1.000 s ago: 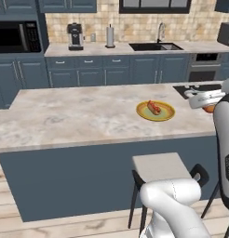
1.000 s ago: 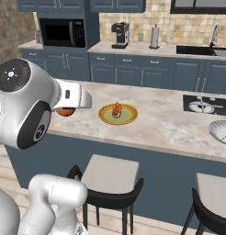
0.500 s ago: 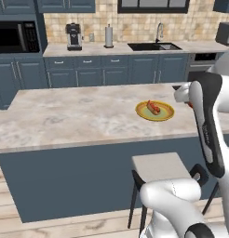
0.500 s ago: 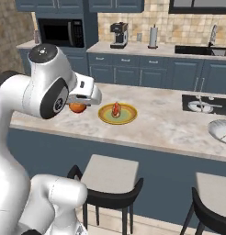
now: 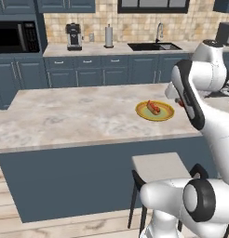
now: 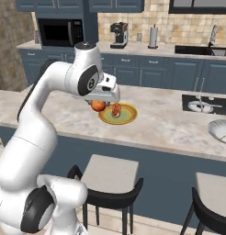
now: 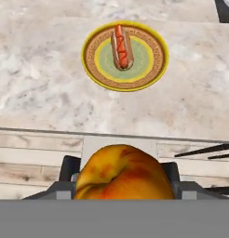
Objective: Pick up the peach and banana from the fridge and place one fruit on each plate on the dining counter.
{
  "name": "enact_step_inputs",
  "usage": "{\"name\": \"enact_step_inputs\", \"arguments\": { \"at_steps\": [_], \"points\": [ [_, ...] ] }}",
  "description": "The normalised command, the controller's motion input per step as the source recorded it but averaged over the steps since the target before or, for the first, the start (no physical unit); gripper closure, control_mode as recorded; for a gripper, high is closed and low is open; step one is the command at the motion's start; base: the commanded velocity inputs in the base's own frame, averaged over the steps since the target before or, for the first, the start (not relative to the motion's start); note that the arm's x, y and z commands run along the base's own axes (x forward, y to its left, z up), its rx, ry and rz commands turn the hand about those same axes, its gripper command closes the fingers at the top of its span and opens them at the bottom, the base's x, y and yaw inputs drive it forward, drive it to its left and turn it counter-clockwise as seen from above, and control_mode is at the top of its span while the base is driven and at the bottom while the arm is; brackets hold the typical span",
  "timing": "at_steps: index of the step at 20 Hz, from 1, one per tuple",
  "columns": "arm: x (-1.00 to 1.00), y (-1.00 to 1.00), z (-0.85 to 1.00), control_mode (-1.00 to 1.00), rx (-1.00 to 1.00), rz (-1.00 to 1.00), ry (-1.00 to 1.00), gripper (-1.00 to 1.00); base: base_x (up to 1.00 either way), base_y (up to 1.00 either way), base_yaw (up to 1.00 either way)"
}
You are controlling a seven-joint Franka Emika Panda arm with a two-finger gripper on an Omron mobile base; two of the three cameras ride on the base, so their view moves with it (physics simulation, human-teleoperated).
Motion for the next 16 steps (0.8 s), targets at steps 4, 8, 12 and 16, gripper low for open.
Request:
{"name": "enact_step_inputs", "arguments": {
  "at_steps": [4,8,12,16],
  "points": [
    [0.94,-0.29,-0.46,-1.00,0.00,0.00,0.16,1.00,0.00,0.00,0.00],
    [0.85,-0.18,-0.39,-1.00,0.00,0.00,0.09,1.00,0.00,0.00,0.00],
    [0.75,-0.08,-0.35,-1.00,0.00,0.00,0.01,1.00,0.00,0.00,0.00],
    [0.59,-0.08,-0.32,-1.00,0.00,0.00,0.00,1.00,0.00,0.00,0.00]
  ]
}}
